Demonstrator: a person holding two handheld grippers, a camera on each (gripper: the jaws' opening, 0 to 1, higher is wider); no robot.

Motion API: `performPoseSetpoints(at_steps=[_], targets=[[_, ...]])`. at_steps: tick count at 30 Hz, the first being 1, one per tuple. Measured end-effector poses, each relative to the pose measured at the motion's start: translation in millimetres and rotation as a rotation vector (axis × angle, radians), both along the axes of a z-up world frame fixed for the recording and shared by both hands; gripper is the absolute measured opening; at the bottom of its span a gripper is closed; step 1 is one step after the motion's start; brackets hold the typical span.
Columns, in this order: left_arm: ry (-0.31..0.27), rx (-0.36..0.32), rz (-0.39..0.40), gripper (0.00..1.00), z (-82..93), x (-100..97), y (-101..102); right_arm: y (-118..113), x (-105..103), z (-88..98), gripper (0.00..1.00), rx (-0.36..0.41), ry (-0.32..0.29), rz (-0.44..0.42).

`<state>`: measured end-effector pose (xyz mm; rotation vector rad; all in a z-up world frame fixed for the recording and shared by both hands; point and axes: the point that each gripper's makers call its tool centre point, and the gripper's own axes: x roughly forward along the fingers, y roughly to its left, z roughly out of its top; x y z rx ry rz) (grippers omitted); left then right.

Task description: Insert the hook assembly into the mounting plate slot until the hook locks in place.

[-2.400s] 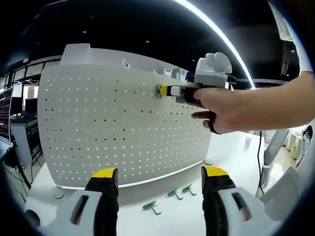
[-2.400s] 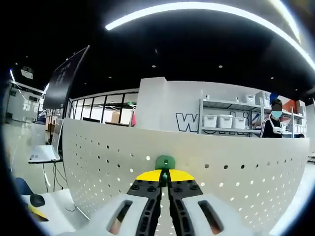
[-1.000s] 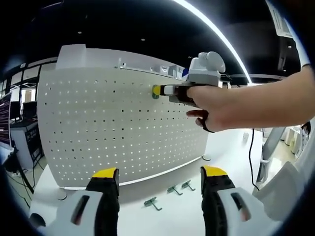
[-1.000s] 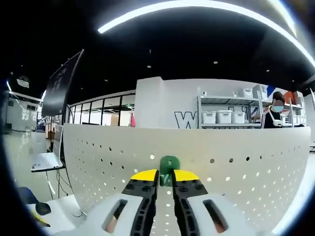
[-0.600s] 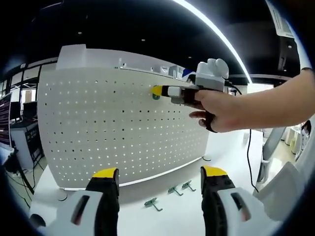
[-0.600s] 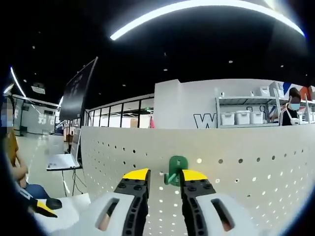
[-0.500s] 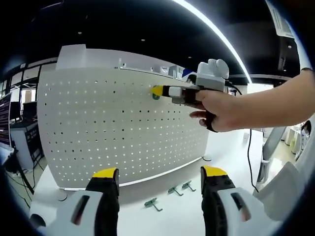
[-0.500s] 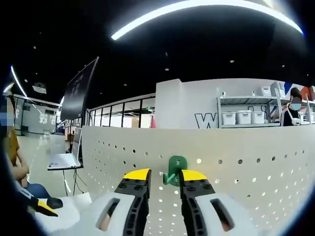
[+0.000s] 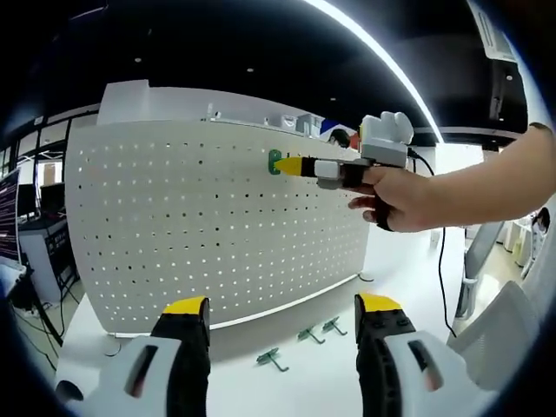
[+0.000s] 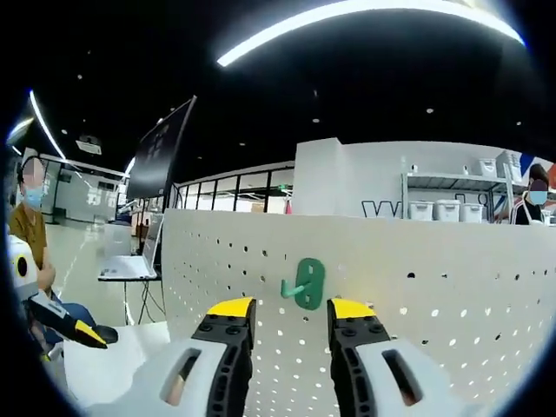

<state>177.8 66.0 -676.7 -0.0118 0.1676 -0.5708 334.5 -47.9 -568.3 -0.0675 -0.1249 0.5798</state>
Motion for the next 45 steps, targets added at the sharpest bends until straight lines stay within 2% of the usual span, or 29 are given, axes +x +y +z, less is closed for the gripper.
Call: performPoseSetpoints(at_steps=[14,29,38,45], targets=[[0.002,-0.002,-0.003,0.7,-1.2,-1.2,-3,-18,-24,-15.7,0.37,-0.017,0.015,0.06],[0.004,-0.003,-0.002,0.7,-2.8,-2.9,-1,-39,-46,-31.4,0.39,-0.026,0.034,0.058],[0.004,-0.003,-0.006,0.7,-3.3,-3.2,-4,-53,-59,-54.8,0.4,-0.034,0.079,0.047],[0.006,-0.003,-0.007,0.7,-4.8,-3.7,-3,-56,-70,-66.3,0.4,-0.035,0.101,0.048]])
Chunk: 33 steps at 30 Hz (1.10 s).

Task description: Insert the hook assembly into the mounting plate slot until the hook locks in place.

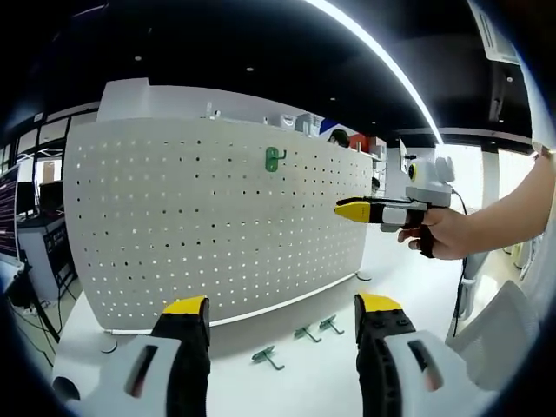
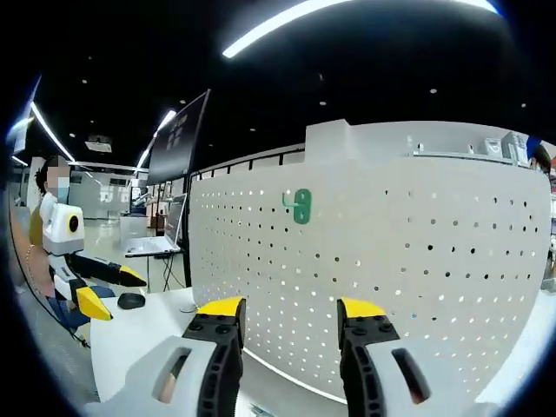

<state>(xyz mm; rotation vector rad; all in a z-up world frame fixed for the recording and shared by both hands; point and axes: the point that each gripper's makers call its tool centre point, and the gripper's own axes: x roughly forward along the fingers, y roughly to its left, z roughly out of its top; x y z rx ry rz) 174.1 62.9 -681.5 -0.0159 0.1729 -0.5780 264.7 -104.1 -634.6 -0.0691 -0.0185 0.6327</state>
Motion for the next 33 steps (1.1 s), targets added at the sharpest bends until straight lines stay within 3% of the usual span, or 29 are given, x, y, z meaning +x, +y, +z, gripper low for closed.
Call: performPoseSetpoints(at_steps=[12,33], targets=[[0.008,0.002,0.003,0.7,-2.7,-0.6,2,-15,-18,-26.3,0.42,-0.023,0.054,0.0],[0.031,0.011,-0.002,0.7,-12.2,-2.7,1,-40,-46,-56.2,0.45,-0.03,0.124,-0.024]])
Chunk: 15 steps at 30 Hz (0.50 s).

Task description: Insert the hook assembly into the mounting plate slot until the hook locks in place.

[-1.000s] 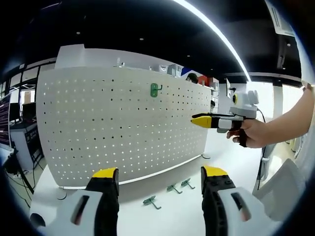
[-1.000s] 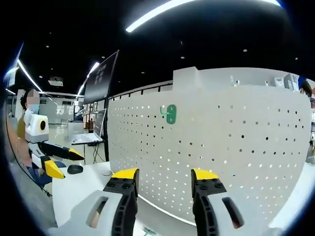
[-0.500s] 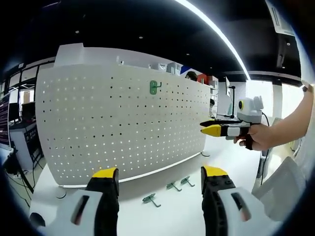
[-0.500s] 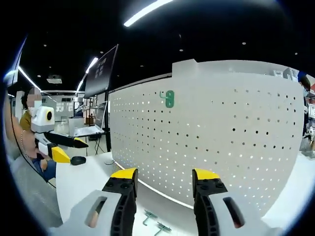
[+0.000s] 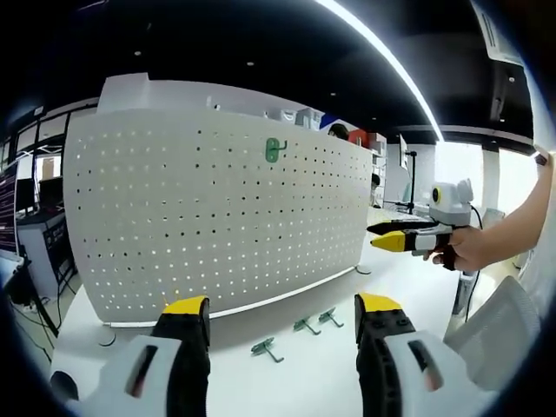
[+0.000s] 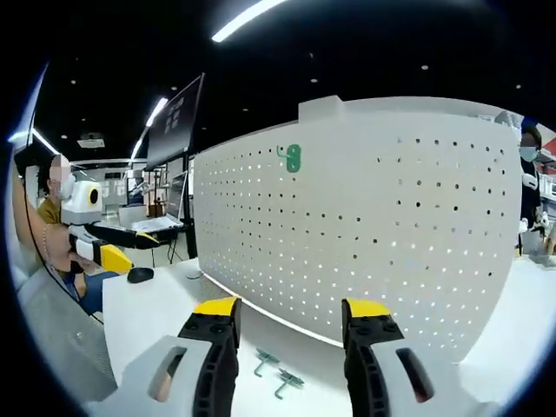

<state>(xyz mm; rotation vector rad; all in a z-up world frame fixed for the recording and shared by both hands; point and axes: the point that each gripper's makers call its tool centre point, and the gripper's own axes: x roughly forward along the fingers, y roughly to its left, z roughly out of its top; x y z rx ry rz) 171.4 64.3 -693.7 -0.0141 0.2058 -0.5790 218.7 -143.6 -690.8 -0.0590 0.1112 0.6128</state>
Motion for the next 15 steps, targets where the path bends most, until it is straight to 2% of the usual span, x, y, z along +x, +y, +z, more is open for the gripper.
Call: performPoseSetpoints(at_steps=[15], targets=[[0.015,0.0,-0.002,0.7,-7.5,-4.0,2,-13,-18,-14.9,0.5,-0.008,0.041,0.002]])
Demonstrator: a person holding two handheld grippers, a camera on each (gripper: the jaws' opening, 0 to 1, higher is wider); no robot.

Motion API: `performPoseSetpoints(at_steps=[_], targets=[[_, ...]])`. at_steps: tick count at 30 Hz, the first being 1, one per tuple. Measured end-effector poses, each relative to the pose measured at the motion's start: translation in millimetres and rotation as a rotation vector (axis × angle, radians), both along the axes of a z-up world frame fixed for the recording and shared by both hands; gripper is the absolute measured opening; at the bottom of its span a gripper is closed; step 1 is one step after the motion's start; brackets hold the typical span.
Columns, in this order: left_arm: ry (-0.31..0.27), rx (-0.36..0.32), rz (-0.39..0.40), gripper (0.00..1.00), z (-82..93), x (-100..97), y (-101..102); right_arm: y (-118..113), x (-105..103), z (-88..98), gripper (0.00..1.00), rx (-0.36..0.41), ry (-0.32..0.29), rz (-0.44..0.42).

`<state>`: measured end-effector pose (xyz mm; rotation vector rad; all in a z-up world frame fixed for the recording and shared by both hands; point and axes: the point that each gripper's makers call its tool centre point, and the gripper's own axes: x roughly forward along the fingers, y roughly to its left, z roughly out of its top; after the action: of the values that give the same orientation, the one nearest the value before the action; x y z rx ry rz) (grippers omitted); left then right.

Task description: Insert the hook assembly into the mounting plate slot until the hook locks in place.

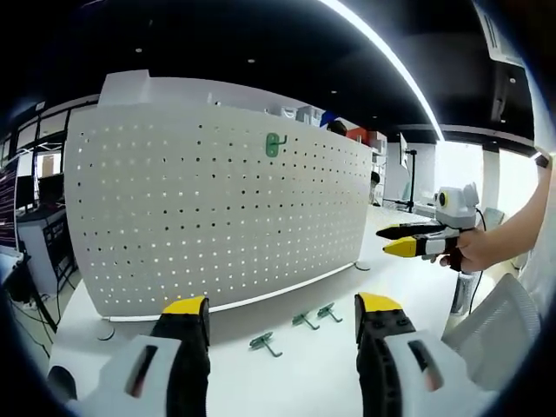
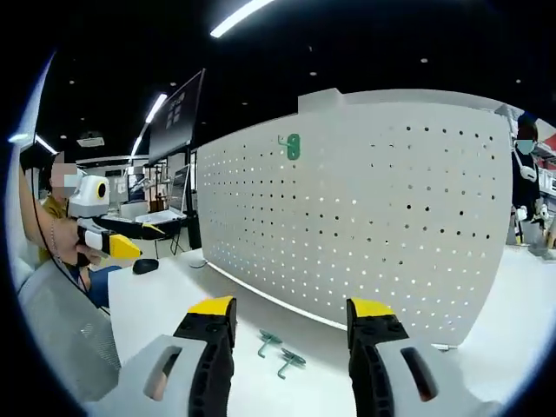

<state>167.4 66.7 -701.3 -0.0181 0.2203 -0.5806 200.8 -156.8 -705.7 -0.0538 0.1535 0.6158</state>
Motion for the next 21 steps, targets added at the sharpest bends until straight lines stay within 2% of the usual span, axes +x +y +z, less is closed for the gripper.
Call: performPoseSetpoints(at_steps=[8,15,21], targets=[[0.011,0.006,-0.002,0.7,-4.5,-2.9,1,-5,-10,-5.5,0.52,-0.007,0.021,-0.001],[0.022,0.015,-0.004,0.7,-7.8,-4.8,3,-10,-19,-18.5,0.53,-0.014,0.075,-0.004],[0.039,0.031,-0.009,0.7,-14.8,-8.0,9,-13,-26,-26.5,0.54,-0.046,0.096,0.002]])
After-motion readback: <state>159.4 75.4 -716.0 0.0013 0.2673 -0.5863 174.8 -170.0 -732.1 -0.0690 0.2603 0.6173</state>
